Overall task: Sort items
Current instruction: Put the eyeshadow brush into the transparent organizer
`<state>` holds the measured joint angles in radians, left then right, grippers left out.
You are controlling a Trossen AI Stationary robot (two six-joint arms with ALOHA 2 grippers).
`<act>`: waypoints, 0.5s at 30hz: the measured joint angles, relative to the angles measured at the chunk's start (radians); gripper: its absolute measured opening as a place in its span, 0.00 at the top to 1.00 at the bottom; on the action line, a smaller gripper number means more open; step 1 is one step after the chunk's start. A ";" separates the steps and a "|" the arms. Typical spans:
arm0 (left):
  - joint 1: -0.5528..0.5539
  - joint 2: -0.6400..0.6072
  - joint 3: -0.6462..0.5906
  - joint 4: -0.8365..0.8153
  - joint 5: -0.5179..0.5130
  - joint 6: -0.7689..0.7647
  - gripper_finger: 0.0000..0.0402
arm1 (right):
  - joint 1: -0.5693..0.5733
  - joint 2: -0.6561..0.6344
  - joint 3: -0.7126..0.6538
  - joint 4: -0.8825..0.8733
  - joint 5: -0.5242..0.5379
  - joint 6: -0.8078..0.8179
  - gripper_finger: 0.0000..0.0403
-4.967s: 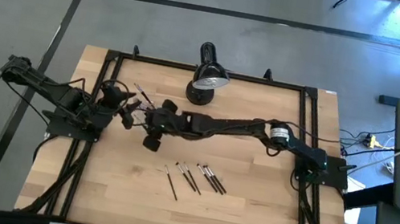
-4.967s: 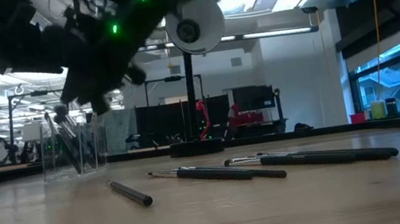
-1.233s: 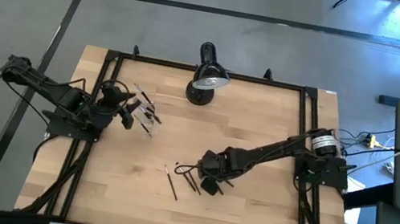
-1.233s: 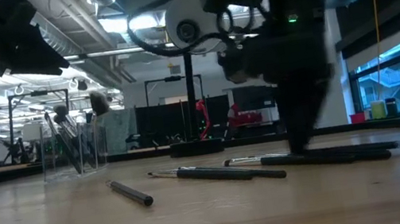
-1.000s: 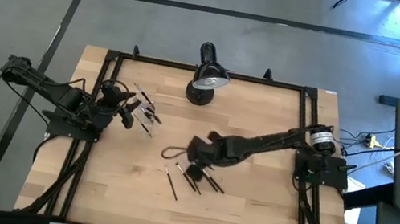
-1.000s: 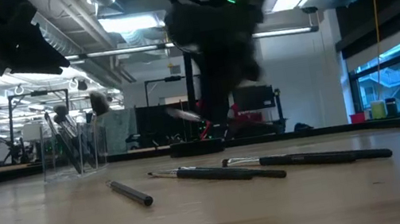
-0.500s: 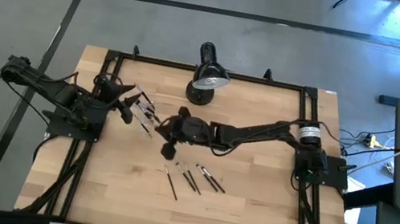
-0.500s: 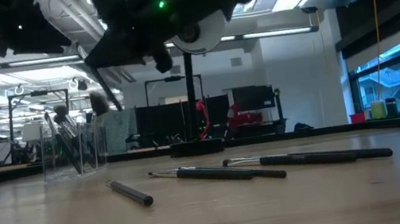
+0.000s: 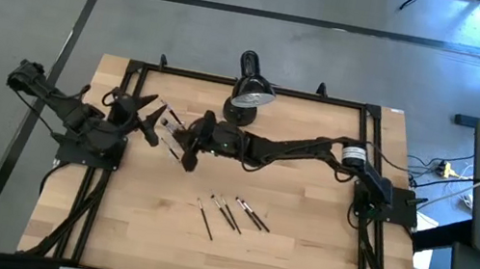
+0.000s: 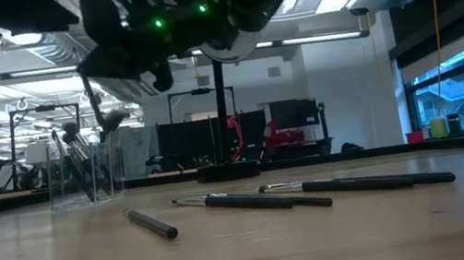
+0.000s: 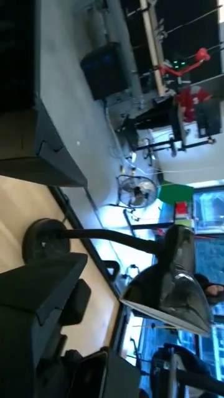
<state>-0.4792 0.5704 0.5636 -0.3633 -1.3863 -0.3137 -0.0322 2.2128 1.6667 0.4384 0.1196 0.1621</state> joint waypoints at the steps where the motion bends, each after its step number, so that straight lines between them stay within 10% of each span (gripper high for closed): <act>1: -0.016 0.000 0.000 0.016 -0.018 0.017 0.55 | 0.001 0.008 0.025 -0.020 0.000 -0.010 0.94; 15: -0.118 0.000 0.000 0.054 -0.116 0.065 0.55 | -0.006 0.155 0.191 -0.117 -0.038 0.007 0.94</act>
<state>-0.5976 0.5701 0.5636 -0.3094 -1.5024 -0.2489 -0.0380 2.3682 1.8573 0.3218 0.0819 0.1687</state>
